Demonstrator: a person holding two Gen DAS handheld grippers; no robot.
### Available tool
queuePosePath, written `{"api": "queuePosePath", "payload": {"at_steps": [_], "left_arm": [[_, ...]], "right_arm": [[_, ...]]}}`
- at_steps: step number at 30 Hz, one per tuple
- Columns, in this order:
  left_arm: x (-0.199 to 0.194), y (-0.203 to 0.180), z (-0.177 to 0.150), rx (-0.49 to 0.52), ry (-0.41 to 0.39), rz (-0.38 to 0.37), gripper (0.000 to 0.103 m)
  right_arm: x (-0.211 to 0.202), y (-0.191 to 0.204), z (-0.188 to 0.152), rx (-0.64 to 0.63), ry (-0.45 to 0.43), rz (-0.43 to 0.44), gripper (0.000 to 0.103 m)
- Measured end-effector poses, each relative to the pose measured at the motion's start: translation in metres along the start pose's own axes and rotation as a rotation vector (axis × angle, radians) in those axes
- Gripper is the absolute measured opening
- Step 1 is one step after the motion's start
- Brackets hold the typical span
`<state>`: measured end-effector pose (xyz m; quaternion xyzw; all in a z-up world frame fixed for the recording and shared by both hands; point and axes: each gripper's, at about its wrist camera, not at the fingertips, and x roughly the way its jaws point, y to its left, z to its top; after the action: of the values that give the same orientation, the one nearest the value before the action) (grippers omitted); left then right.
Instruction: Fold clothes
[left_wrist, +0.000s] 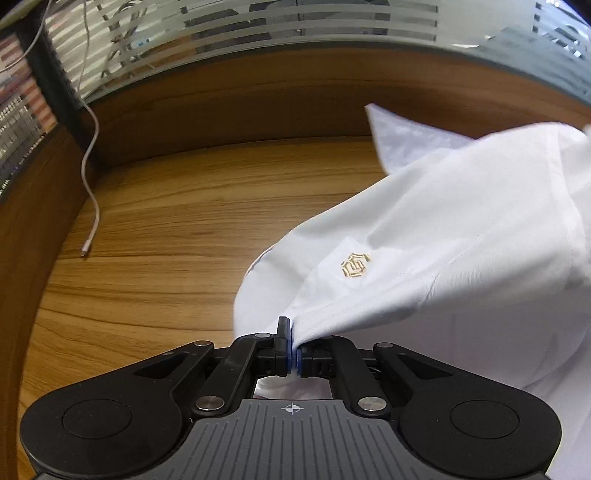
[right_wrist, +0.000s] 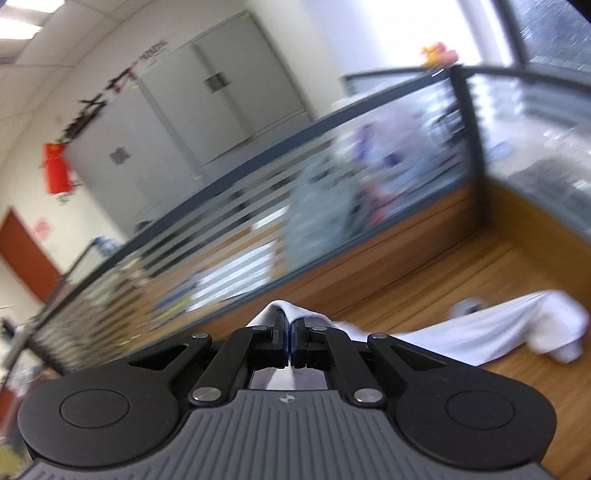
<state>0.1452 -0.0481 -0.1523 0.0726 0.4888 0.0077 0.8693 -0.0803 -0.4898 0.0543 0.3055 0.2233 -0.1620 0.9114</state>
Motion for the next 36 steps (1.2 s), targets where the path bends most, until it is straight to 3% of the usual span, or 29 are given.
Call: {"api": "queuePosePath", "payload": {"at_steps": [4, 9, 10, 13, 16, 19, 22, 28, 36], "left_arm": [[0.009, 0.017, -0.003, -0.1, 0.058, 0.006, 0.007], [0.0, 0.008, -0.007, -0.023, 0.042, -0.008, 0.012], [-0.004, 0.011, -0.008, -0.028, 0.036, -0.038, 0.021], [-0.024, 0.017, -0.014, -0.017, -0.005, -0.117, 0.058], [-0.048, 0.007, -0.017, 0.053, -0.07, -0.167, 0.064], [-0.075, -0.011, -0.021, 0.136, -0.129, -0.255, 0.077], [-0.095, -0.038, -0.021, 0.213, -0.176, -0.341, 0.084], [-0.125, -0.097, -0.011, 0.319, -0.262, -0.444, 0.085], [-0.159, -0.165, 0.002, 0.393, -0.362, -0.576, 0.091]], "right_arm": [[-0.005, -0.019, -0.002, -0.028, -0.024, -0.12, 0.002], [-0.011, -0.043, -0.004, -0.063, -0.054, -0.27, 0.002], [-0.012, -0.047, -0.005, -0.072, -0.058, -0.291, 0.002], [-0.014, -0.042, -0.008, -0.13, -0.043, -0.254, 0.002], [-0.011, -0.029, -0.004, -0.184, -0.029, -0.207, 0.002], [-0.011, -0.01, -0.004, -0.223, -0.009, -0.139, 0.002], [-0.008, 0.01, -0.006, -0.259, 0.024, -0.065, 0.002], [0.0, 0.049, -0.016, -0.3, 0.106, 0.072, 0.002], [0.01, 0.096, -0.042, -0.318, 0.223, 0.27, 0.002]]}}
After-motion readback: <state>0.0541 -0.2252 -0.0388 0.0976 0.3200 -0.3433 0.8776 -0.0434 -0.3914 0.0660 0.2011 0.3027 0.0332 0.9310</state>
